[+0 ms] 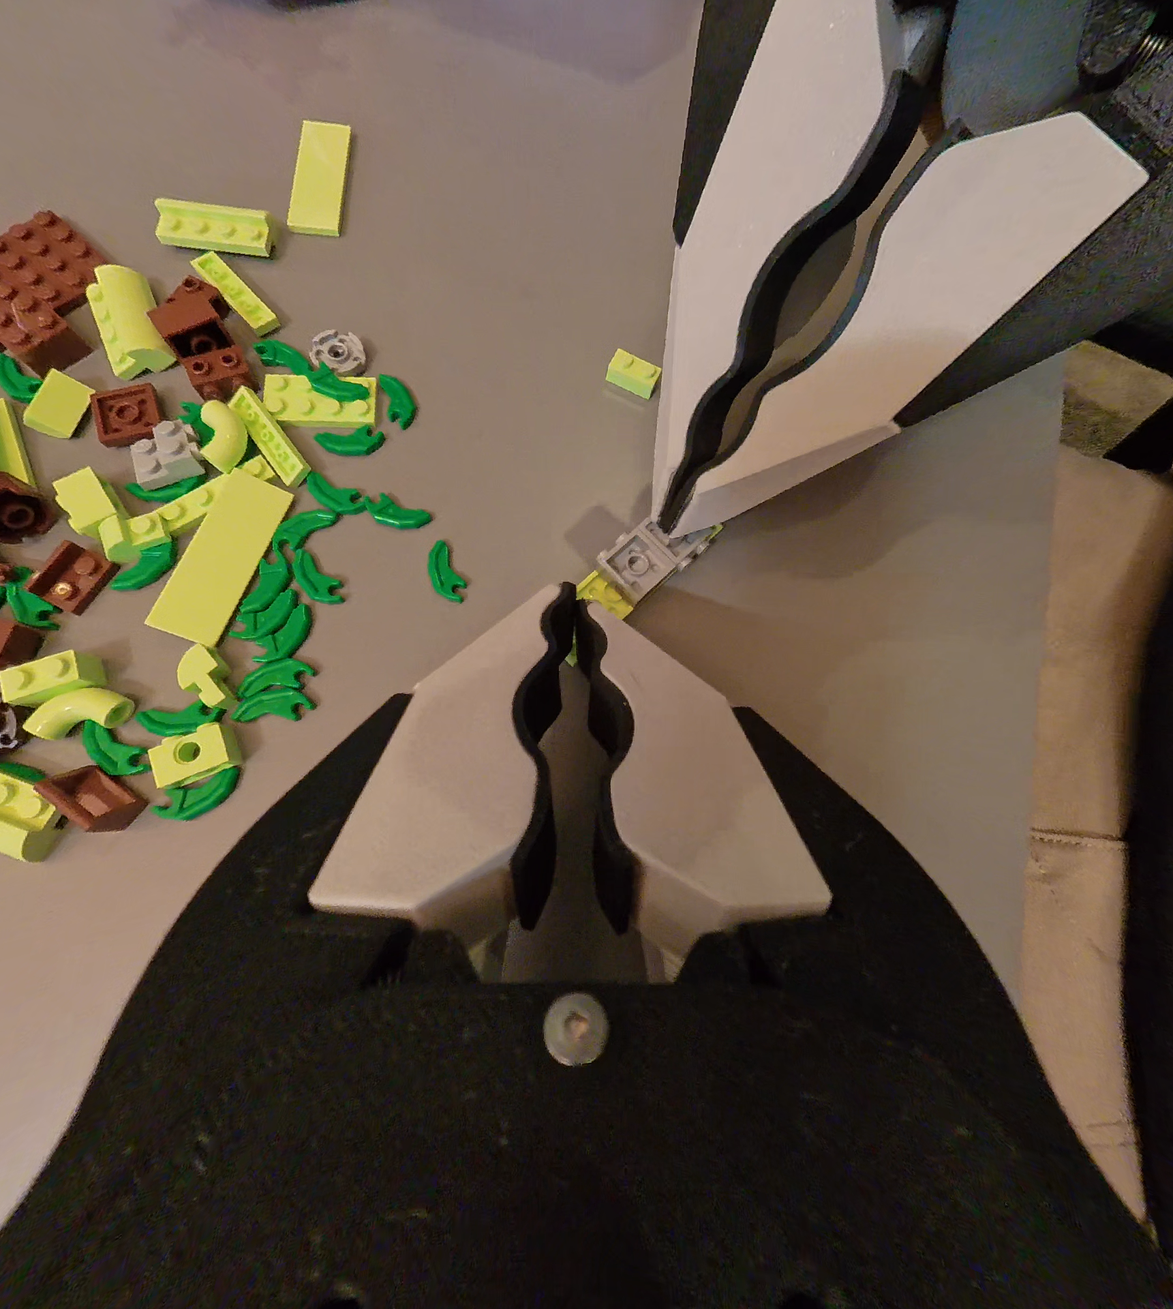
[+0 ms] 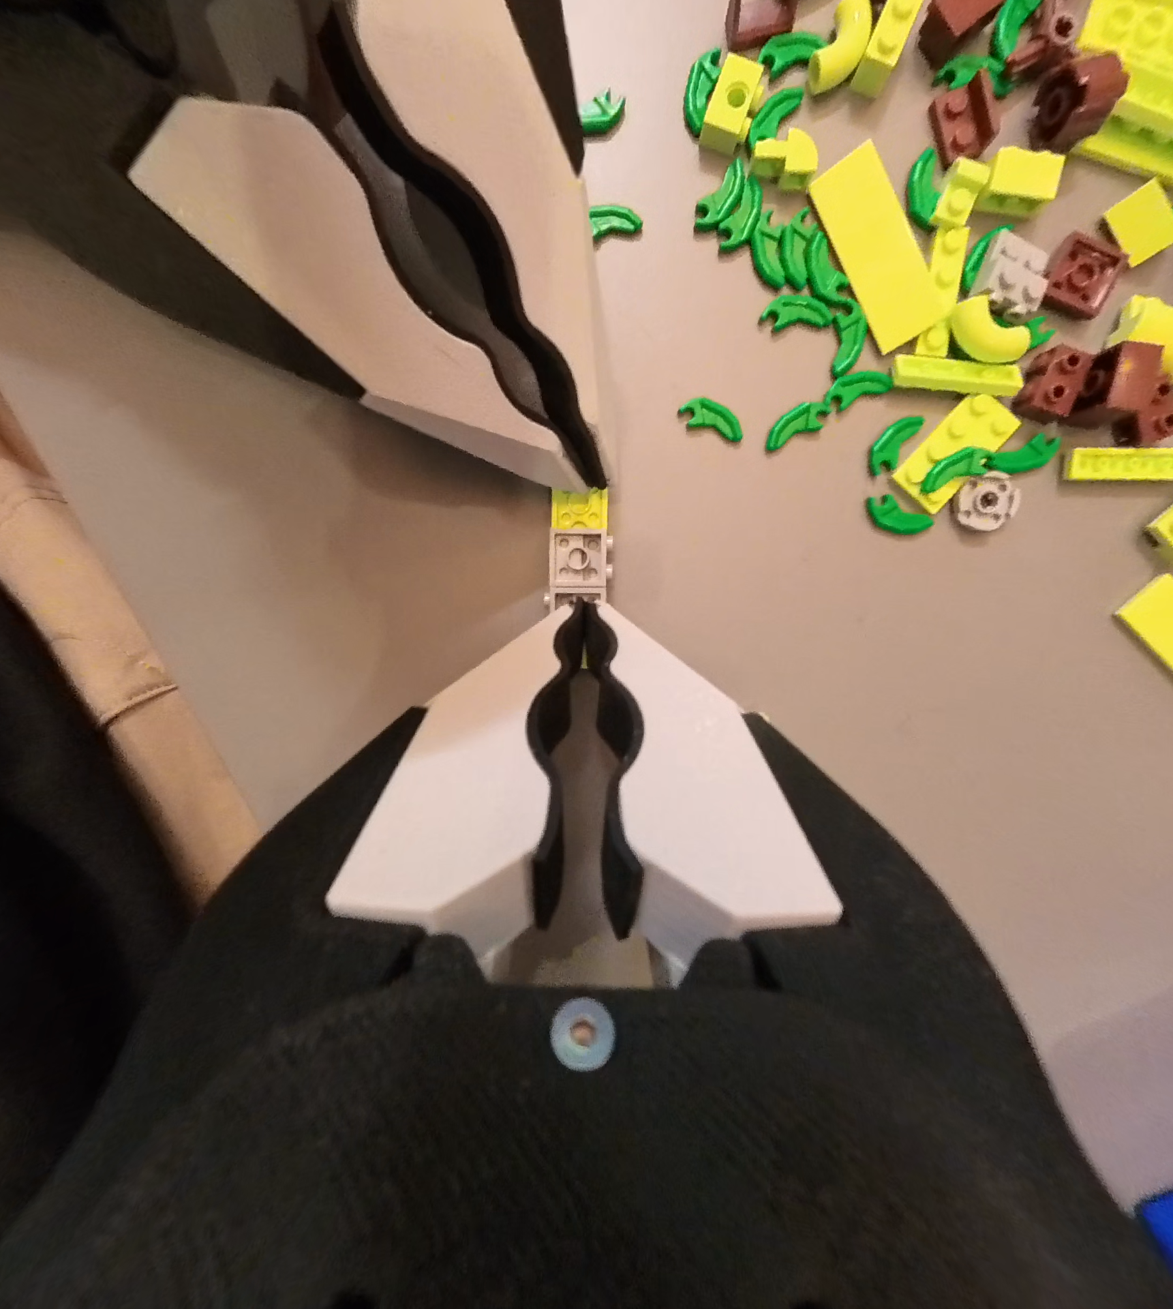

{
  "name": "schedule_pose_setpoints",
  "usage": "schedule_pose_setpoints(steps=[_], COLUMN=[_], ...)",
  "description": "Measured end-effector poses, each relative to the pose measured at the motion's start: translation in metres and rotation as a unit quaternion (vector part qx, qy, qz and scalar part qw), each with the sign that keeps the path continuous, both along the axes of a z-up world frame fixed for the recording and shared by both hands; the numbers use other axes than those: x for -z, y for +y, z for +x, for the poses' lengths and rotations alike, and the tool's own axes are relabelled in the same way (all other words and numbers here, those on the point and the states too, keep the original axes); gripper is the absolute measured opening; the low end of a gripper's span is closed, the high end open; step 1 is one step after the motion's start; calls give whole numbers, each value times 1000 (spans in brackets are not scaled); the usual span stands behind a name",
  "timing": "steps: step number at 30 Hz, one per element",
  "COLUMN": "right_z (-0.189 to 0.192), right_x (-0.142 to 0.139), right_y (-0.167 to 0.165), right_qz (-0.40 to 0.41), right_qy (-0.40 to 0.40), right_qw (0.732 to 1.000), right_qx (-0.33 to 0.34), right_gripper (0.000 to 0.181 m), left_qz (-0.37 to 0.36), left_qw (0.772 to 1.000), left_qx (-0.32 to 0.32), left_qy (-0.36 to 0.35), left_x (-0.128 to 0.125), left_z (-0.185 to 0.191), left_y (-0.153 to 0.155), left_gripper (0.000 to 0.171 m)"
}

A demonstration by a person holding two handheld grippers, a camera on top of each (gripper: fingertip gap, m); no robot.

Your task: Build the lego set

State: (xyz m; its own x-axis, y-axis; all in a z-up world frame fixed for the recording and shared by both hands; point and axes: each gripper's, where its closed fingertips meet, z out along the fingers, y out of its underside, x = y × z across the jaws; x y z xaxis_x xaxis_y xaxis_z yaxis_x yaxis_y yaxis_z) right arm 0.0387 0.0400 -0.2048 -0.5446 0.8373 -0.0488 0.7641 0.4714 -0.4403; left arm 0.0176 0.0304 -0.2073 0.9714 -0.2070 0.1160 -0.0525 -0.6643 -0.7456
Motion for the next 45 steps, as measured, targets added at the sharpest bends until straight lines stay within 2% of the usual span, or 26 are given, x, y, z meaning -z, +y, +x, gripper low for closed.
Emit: schedule_pose_setpoints(steps=[7, 11, 13, 17, 21, 23, 25, 28, 31, 33, 36, 40, 45], right_z=[0, -1, -9, -29, -26, -21, -16, -12, -14, -19, -28, -34, -28], right_x=[1, 0, -10, -65, -82, -79, -72, -61, -57, -59, -66, -73, -74], right_y=[0, 0, -1, 16, 31, 29, 28, 33, 45, 55, 66, 77, 90], right_qz=[5, 23, 20, -38, -82, -105, -118, -109, -88, -82, -106, -167, -192], right_qy=[-41, -31, 19, 153, 198, 211, 225, 257, 297, 325, 358, 383, 396], right_qw=[999, 999, 1000, 986, 974, 969, 965, 958, 948, 940, 923, 901, 888], right_qx=[11, 4, -4, 49, 72, 72, 69, 65, 65, 72, 89, 113, 134], right_gripper=[0, 0, 0, 0, 0, 0, 0, 0, 0, 0, 0, 0, 0], left_qz=[-1, 20, 51, 88, 112, 134, 158, 192, 200, 202, 205, 183, 171], left_qw=[1000, 1000, 999, 994, 989, 984, 971, 939, 911, 895, 884, 883, 893], left_qx=[11, 11, -4, -48, -92, -119, -178, -284, -361, -396, -420, -430, -413], left_qy=[12, 18, 10, -37, -8, -4, 12, 7, -10, -9, 21, 43, 47], left_x=[1, -5, -15, -29, -39, -52, -66, -80, -75, -74, -79, -69, -56], left_z=[4, 4, 0, -16, -43, -64, -105, -171, -209, -218, -219, -217, -214], left_y=[1, 0, 0, 0, -6, -14, -34, -83, -129, -147, -156, -155, -140], left_gripper=[0, 0, 0, 0, 0, 0, 0, 0, 0, 0, 0, 0, 0])
